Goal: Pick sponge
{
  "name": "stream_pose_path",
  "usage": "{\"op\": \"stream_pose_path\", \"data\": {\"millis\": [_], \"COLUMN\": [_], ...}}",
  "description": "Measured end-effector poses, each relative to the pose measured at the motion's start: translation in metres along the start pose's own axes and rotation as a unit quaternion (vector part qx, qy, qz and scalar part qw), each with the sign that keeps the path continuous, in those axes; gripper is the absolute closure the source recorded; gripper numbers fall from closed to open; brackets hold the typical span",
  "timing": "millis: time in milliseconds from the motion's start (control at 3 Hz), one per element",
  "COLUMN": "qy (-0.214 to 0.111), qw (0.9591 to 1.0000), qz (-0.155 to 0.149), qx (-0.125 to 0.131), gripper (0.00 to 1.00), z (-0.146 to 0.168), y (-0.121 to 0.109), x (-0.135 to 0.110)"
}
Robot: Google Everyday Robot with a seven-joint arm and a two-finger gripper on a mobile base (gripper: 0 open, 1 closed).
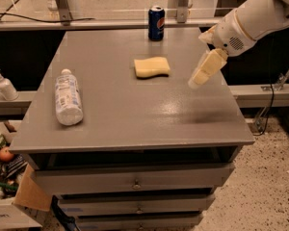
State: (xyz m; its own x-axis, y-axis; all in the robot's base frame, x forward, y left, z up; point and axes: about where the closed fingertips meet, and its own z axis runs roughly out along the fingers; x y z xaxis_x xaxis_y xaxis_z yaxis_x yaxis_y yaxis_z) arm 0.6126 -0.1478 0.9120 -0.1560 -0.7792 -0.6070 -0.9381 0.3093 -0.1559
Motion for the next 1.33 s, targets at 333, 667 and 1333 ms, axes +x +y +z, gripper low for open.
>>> {"op": "stream_pose_path", "data": {"millis": [333, 667, 1333], "qy": [-0.021, -0.035, -0.043], "qw": [0.9998, 0.9994, 0.9982], "qz": [-0.004, 0.001, 0.041], "qx": [0.002, 0.004, -0.005], "gripper": [0.0, 0.0, 0.0], "z": [0.027, 0.06, 0.114], "y": [-0.014, -0.033, -0.06], "x": [-0.009, -0.018, -0.027]}}
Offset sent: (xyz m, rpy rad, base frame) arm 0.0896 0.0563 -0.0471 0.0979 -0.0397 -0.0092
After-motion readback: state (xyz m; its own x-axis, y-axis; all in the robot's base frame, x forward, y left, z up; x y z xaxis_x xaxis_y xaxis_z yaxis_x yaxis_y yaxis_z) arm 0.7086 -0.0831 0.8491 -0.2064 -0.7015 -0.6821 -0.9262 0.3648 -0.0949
